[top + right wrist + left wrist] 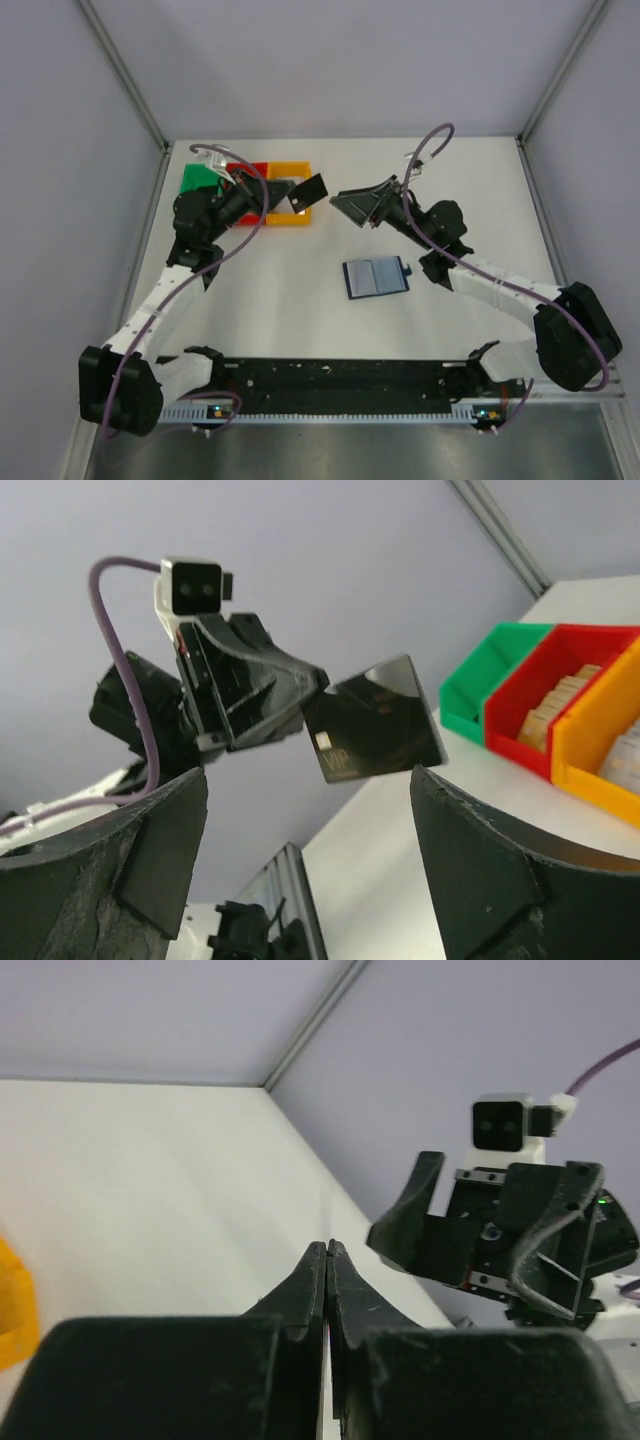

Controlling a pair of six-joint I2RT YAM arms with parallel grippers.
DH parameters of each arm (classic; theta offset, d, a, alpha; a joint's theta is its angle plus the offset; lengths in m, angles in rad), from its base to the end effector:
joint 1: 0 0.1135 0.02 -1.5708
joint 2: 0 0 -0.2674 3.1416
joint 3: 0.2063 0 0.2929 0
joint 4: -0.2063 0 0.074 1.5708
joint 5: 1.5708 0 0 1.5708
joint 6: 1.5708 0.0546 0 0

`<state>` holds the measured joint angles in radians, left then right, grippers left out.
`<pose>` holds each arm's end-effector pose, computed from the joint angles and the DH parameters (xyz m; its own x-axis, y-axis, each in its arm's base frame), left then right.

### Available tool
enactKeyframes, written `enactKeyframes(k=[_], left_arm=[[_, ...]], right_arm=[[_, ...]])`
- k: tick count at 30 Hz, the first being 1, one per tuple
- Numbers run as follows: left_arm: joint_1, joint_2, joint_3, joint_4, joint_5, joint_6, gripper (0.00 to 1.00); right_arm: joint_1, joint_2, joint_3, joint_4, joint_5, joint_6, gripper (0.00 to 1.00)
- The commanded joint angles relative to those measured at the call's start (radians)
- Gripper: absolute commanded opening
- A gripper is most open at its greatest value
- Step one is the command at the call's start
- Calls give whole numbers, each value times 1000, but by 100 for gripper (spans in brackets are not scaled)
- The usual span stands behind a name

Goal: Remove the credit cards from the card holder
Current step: Place the credit card in the storage box.

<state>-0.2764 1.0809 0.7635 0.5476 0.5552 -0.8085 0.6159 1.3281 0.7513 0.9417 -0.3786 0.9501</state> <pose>0.2832 -0.1102 0.3444 -0.3732 -0.5330 -0.7594 0.6599 0.4228 -0.6211 0.2702 0.2159 0.3115 -0.4965 0.5746 -0.6506 -0.7131 0.1574 0.6832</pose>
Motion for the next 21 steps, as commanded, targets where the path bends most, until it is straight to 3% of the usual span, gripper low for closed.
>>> enactKeyframes(k=[1,7,11,16,21], left_arm=[[132,42,50,-100,173,75,0],[161,62,34,-115,267,140,0],[184,50,49,-202,287,280,0],[317,99,60,-196,324,331,0],[453,143,98,-264,308,567,0]], right_arm=[[-5,-73,-30,-148,7,-143,82],[-5,-55,-21,-263,-25,-250,82],[-7,-44,-17,-302,-58,-356,83],[-5,-53,-1,-417,-140,-428,82],[-5,-90,-75,-422,-178,-465,80]])
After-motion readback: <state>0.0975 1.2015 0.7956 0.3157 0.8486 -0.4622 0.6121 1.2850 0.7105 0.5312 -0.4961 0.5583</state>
